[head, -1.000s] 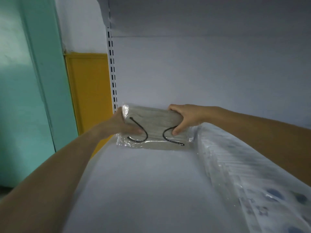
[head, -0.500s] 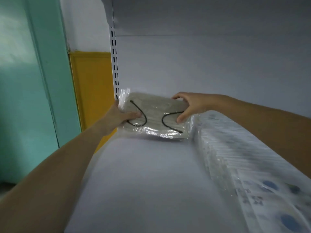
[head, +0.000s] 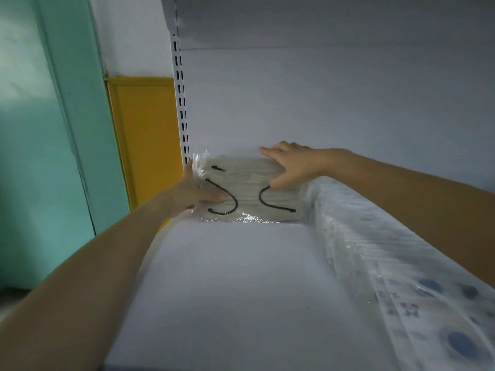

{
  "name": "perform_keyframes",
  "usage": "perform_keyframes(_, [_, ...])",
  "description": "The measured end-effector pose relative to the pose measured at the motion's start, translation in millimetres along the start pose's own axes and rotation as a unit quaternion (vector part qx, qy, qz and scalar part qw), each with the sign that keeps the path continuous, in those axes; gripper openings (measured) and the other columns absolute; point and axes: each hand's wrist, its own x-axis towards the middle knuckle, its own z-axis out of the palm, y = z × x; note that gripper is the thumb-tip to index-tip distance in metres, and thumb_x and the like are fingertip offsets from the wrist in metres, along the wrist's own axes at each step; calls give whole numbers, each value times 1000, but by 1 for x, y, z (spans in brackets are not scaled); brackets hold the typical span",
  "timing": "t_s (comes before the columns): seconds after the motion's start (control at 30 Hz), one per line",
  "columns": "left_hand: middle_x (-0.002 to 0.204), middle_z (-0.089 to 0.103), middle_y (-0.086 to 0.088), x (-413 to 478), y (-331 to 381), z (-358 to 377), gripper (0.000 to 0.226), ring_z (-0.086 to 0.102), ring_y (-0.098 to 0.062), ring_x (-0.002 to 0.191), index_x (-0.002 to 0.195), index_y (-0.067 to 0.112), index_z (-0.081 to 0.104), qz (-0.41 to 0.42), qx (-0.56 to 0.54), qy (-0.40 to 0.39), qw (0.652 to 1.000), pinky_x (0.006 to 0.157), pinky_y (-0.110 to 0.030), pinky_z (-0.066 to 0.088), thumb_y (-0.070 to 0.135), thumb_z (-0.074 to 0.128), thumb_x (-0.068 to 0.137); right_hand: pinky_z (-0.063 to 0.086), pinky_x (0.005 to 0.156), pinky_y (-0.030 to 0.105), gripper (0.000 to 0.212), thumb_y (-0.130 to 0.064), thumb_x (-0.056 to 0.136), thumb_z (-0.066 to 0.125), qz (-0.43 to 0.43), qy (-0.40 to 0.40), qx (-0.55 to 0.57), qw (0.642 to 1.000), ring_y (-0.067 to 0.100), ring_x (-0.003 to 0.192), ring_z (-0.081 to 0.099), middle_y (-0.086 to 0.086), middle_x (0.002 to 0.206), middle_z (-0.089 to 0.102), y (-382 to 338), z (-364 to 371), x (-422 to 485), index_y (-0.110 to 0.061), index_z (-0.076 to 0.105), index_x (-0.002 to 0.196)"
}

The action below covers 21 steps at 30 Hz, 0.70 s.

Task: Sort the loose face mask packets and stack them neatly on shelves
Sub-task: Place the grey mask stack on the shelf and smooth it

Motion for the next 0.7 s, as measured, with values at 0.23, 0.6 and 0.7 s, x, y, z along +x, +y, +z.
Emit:
perform_keyframes(0.23, [130, 51, 2, -5, 4, 3, 137, 58, -20, 110, 149, 35, -1, 2, -5, 6, 1000, 89, -44, 53, 22, 92, 50, 19, 111, 43, 64, -45, 96, 28, 16, 37, -31, 999, 28, 141, 18, 7, 155, 14, -38, 19, 8, -24, 1, 150])
perform_keyframes(0.6, [144, 40, -9, -3, 3, -8, 152, 55, -28, 115, 149, 34, -5, -39, 3, 13, 999, 99, -45, 44, 42, 88, 30, 1, 116, 48, 61, -44, 100, 16, 50, 85, -8, 995, 26, 145, 3, 8, 158, 3, -43, 36, 9, -16, -5, 150])
perform_keyframes(0.7, [150, 32, -9, -2, 0, -9, 148, 57, -23, 112, 150, 33, -6, -42, -1, -3, 999, 92, -38, 52, 38, 88, 35, -6, 115, 45, 67, -53, 98, 14, 68, 61, 6, 996, 23, 145, -8, 7, 158, -8, -40, 42, 9, -16, -10, 149])
